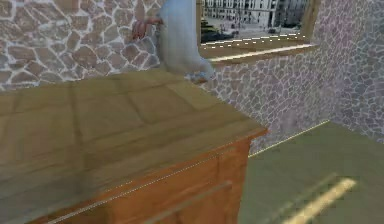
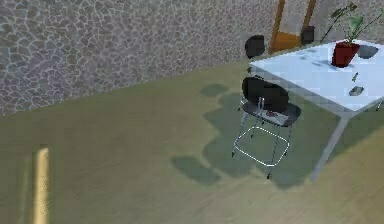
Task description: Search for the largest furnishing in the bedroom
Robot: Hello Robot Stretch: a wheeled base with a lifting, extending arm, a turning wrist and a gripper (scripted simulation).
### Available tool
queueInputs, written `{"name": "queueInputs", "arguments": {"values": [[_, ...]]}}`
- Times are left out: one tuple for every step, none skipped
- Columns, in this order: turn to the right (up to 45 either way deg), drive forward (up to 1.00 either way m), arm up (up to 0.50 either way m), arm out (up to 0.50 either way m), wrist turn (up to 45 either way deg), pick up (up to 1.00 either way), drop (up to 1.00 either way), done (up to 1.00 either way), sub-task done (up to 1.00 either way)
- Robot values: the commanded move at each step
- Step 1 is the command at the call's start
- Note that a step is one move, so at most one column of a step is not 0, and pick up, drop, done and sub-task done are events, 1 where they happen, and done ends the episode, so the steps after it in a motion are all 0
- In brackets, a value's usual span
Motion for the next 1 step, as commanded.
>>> {"name": "queueInputs", "arguments": {"values": [[45.0,0.0,0.0,0.0,0.0,0.0,0.0,0.0,0.0]]}}
